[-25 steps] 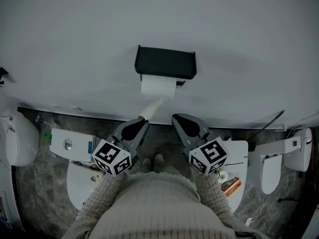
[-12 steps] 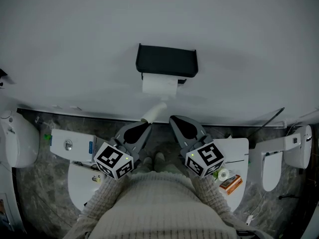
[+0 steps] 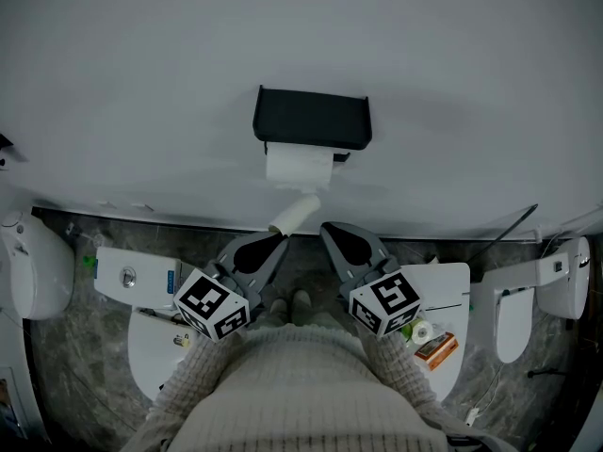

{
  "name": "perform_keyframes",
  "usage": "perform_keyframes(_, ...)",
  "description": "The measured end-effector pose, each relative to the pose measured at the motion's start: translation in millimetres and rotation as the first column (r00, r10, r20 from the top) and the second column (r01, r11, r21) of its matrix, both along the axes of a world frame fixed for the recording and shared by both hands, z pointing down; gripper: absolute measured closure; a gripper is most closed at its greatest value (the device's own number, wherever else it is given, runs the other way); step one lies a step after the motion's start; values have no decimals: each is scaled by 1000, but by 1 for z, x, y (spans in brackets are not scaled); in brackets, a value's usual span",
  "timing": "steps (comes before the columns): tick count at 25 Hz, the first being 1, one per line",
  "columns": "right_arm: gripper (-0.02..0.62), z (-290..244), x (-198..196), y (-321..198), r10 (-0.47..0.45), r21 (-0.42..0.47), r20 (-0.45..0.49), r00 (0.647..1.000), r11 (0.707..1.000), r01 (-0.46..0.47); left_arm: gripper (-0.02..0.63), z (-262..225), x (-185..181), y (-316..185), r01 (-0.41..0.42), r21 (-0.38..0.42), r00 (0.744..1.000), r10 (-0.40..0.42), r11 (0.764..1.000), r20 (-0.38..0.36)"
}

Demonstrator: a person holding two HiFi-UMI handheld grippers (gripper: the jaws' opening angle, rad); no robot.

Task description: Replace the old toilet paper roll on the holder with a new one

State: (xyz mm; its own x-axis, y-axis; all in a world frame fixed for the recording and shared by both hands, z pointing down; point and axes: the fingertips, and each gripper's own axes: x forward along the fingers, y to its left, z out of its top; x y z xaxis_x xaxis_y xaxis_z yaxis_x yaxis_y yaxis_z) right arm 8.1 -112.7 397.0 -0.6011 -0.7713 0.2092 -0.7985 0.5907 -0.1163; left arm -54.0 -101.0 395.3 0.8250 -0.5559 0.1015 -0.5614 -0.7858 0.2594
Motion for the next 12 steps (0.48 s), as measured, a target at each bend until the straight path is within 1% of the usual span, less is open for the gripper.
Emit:
perform_keyframes(3, 597, 0, 3, 0, 7, -1, 1, 1000, 1000, -7, 594, 0, 2, 0, -9, -3, 1000, 9, 1000, -5)
perform_keyframes(8, 597, -1, 8, -2, 21, -13, 30, 999, 1000, -20, 594, 1, 5, 0, -13, -13, 1000, 13, 1000, -11)
perform_keyframes(12, 597, 0, 12, -5, 24, -18, 30, 999, 1000, -23, 594, 2, 6, -3, -17, -16, 1000, 17, 1000, -18)
